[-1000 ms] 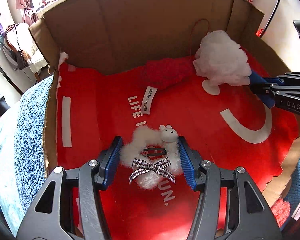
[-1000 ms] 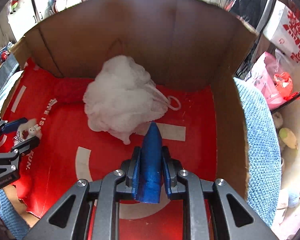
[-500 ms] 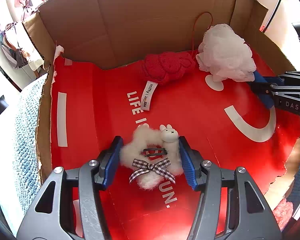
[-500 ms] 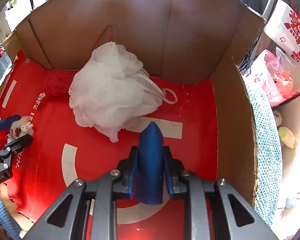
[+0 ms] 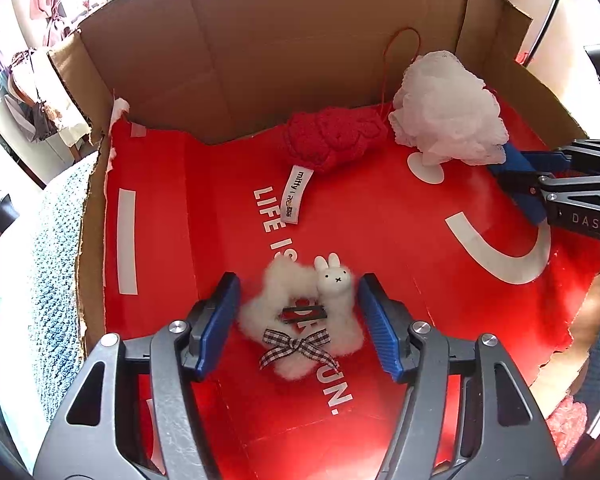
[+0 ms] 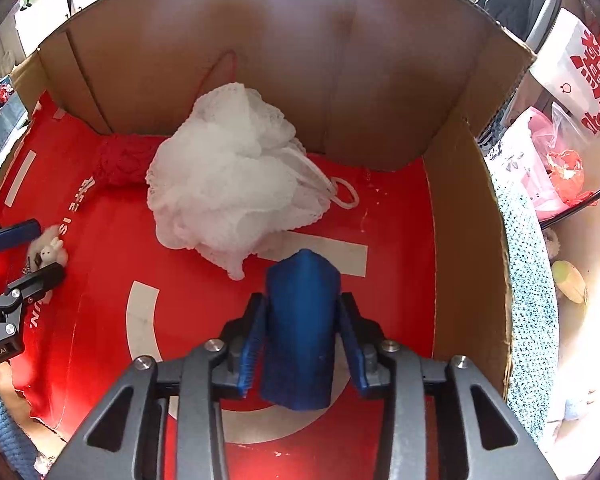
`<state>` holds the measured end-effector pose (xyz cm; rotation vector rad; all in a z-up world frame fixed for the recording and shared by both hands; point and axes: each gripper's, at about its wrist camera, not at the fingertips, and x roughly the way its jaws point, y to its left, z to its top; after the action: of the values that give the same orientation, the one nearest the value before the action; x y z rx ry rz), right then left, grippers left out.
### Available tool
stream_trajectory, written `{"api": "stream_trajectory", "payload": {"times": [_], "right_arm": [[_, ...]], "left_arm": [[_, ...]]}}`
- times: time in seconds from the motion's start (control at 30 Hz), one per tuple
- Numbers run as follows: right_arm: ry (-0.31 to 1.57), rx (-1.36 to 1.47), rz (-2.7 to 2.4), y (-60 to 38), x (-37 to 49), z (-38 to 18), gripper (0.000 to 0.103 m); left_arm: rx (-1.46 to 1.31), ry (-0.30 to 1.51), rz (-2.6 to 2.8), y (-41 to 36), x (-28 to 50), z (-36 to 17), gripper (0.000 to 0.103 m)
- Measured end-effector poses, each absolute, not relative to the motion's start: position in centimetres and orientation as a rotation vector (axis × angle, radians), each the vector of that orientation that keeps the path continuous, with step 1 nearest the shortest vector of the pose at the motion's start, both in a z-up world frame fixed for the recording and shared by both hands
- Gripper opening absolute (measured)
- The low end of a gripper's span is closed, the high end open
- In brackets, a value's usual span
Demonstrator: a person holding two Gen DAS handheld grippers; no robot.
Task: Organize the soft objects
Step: 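Open the left tool on the bunny plush while the right tool releases the blue cloth, then withdraw both open tools out of the box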
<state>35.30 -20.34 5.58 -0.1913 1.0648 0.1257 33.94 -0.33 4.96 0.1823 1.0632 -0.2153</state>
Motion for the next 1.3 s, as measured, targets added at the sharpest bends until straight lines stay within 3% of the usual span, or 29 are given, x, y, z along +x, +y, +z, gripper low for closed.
{"api": "stream_trajectory", "payload": {"times": [0.27, 0.5, 0.73, 0.83, 0.97, 1.07, 1.3], "right_arm": [[1.038, -0.189, 0.134, -19.7, 34.1, 6.8, 0.049], [0.978, -0.167, 0.161, -19.4, 32.2, 9.3, 0.060], [0.860, -0.130, 0.192, -19.3, 28.8, 13.0, 0.070], [0.801, -0.122, 0.202, -19.5, 27.2, 14.5, 0.073], [0.722, -0.111, 0.219, -20.0, 24.7, 16.2, 0.082], [0.655, -0.124, 0.209, -20.2, 22.5, 17.3, 0.089], [0.486, -0.097, 0.201, -20.7, 16.2, 19.4, 0.103]], "left_arm": [[0.190, 1.040, -0.214, -0.6, 33.2, 5.7, 0.063], [0.163, 0.992, -0.230, -0.5, 31.7, 7.3, 0.075], [0.111, 0.880, -0.232, 0.3, 28.5, 10.7, 0.078], [0.089, 0.829, -0.250, 0.6, 26.5, 12.3, 0.085], [0.063, 0.750, -0.268, 1.3, 24.5, 14.7, 0.087], [0.060, 0.679, -0.267, 1.4, 22.6, 16.2, 0.097], [0.049, 0.519, -0.249, 0.8, 18.2, 18.2, 0.097]]}}
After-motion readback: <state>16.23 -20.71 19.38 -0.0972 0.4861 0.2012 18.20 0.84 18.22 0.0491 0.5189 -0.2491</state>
